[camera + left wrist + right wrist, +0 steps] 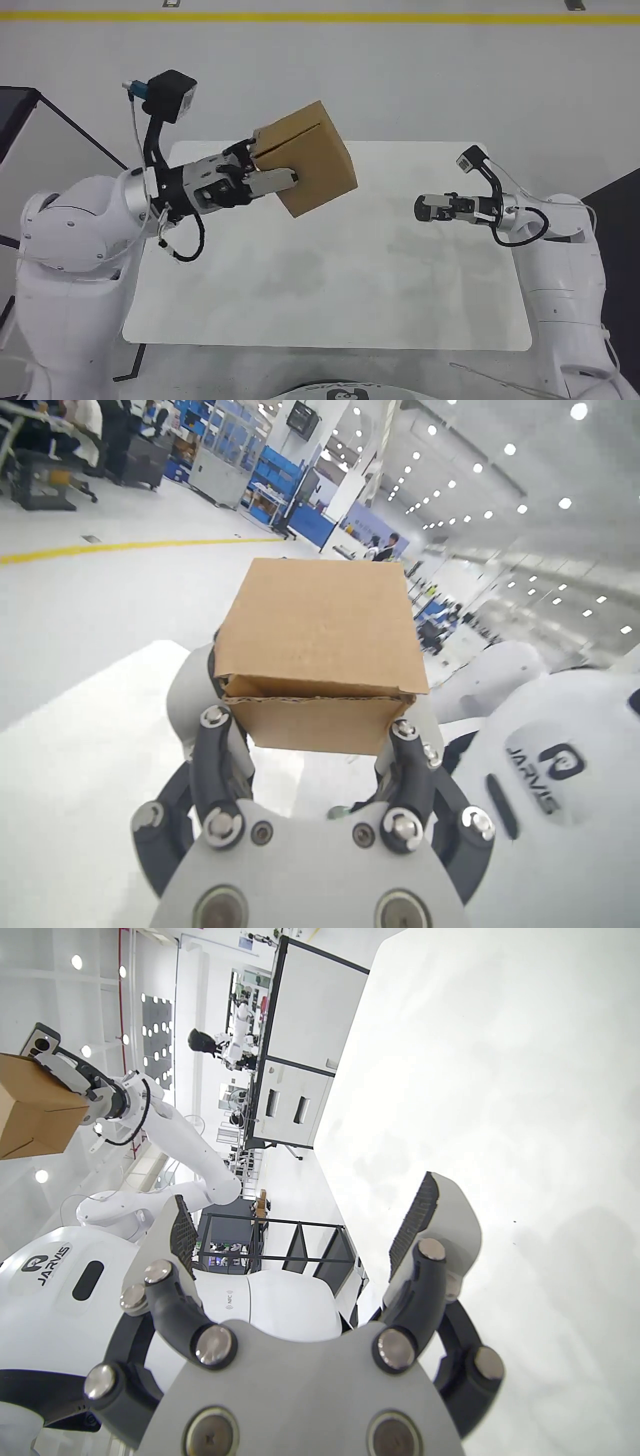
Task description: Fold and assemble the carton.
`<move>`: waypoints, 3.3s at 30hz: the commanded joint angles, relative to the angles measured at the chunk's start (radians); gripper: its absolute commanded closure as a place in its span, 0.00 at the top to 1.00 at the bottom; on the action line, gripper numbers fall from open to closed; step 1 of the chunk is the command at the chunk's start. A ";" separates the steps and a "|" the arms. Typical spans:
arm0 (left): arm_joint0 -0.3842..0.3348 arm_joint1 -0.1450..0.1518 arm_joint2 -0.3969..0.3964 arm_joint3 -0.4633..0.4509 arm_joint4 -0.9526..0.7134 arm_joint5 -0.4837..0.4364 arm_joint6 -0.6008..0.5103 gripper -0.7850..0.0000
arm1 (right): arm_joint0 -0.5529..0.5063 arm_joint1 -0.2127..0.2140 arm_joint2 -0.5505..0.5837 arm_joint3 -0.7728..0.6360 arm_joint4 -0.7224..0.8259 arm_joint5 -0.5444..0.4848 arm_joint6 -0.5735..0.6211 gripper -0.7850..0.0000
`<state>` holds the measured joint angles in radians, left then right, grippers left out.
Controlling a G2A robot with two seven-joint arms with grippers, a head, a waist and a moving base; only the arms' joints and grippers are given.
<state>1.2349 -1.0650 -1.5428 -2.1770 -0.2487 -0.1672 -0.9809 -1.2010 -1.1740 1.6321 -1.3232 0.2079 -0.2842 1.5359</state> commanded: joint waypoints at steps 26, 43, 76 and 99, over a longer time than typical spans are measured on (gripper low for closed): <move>0.061 -0.010 0.060 0.062 -0.477 0.333 0.085 0.00 | 0.000 0.000 0.000 0.000 0.000 0.000 0.000 1.00; 0.089 -0.032 0.106 0.155 -1.090 0.604 0.157 0.00 | 0.000 0.000 0.000 0.000 0.000 0.000 0.000 1.00; 0.115 -0.062 0.156 0.230 -1.668 0.719 0.314 0.00 | 0.000 0.000 0.000 0.000 0.000 0.000 0.000 1.00; 0.100 -0.061 0.078 0.222 -1.345 0.675 0.300 0.00 | 0.000 0.000 0.000 0.000 0.000 0.000 0.000 1.00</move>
<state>1.3431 -1.1280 -1.4574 -1.9531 -1.6883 0.5188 -0.6440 -1.2010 -1.1740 1.6321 -1.3232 0.2079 -0.2842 1.5359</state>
